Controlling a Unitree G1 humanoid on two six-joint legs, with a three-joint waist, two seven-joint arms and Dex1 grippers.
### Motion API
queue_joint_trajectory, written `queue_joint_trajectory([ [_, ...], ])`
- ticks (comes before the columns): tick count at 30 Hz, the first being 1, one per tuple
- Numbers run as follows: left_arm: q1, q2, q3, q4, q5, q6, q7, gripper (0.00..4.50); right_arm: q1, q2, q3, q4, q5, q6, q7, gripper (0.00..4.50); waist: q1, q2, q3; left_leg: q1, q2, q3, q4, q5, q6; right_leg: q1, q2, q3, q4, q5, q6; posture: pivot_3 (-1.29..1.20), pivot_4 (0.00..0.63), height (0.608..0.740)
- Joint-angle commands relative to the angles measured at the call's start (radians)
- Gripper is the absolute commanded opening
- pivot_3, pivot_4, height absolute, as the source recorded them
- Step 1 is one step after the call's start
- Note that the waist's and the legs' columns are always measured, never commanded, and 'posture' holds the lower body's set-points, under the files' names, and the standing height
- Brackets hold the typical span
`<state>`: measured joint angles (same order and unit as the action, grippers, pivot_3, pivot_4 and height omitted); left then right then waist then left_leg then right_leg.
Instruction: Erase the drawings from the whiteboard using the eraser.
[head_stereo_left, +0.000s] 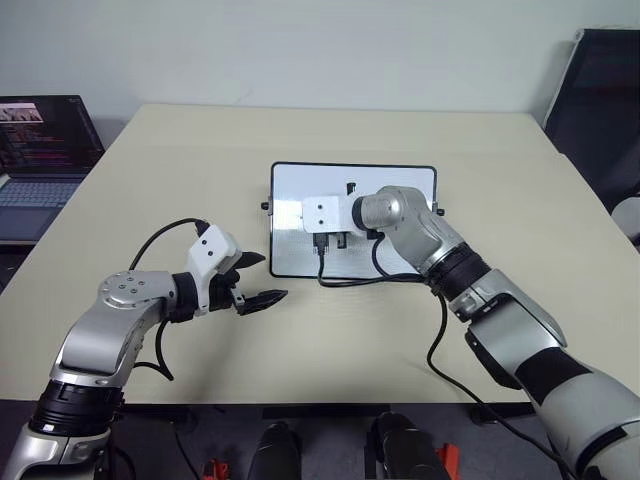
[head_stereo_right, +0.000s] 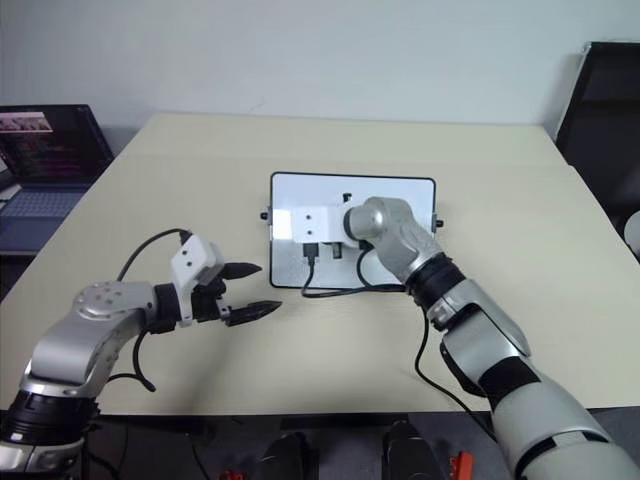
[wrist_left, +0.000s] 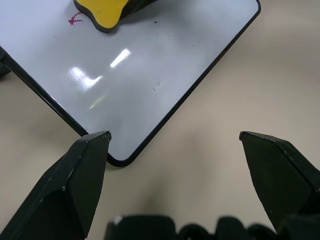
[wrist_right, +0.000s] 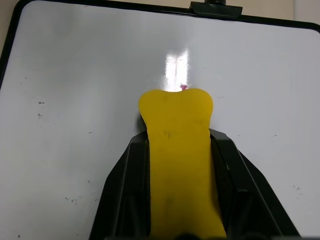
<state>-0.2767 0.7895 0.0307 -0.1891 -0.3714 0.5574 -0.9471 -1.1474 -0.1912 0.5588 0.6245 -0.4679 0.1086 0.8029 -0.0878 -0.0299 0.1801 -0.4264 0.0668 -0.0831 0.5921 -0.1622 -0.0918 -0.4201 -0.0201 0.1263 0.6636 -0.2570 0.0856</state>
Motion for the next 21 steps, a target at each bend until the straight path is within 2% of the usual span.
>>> queue_joint_trajectory([
  [1,0.001,0.002,0.012,-0.036,-0.005,-0.009,0.005,4.5,-0.001,0.043,0.008,0.021,-0.014,-0.001,-0.033,1.14,-0.001,0.0,0.0,0.0,0.0,0.0,0.0,0.0,0.0,0.0,0.0,0.0,0.0,0.0,0.0,0.0,0.15,0.74],
  [5,0.004,0.001,0.015,-0.042,-0.007,-0.006,0.008,4.5,-0.016,0.095,-0.001,0.062,-0.01,-0.01,-0.065,1.14,-0.013,0.0,0.0,0.0,0.0,0.0,0.0,0.0,0.0,0.0,0.0,0.0,0.0,0.0,0.0,0.0,0.15,0.74],
  [12,0.011,0.002,0.017,-0.045,-0.008,-0.007,0.013,4.5,-0.042,0.066,-0.051,0.147,-0.003,-0.03,-0.155,1.14,-0.011,0.0,0.0,0.0,0.0,0.0,0.0,0.0,0.0,0.0,0.0,0.0,0.0,0.0,0.0,0.0,0.15,0.74],
  [18,-0.001,-0.005,0.006,-0.034,-0.007,-0.012,0.013,4.5,-0.022,0.028,-0.02,0.117,-0.007,-0.025,-0.058,1.14,-0.007,0.0,0.0,0.0,0.0,0.0,0.0,0.0,0.0,0.0,0.0,0.0,0.0,0.0,0.0,0.0,0.15,0.74],
  [21,-0.007,-0.007,0.004,-0.028,-0.004,-0.014,0.011,4.5,-0.024,0.032,-0.031,0.12,-0.009,-0.036,-0.098,1.14,-0.007,0.0,0.0,0.0,0.0,0.0,0.0,0.0,0.0,0.0,0.0,0.0,0.0,0.0,0.0,0.0,0.15,0.74],
])
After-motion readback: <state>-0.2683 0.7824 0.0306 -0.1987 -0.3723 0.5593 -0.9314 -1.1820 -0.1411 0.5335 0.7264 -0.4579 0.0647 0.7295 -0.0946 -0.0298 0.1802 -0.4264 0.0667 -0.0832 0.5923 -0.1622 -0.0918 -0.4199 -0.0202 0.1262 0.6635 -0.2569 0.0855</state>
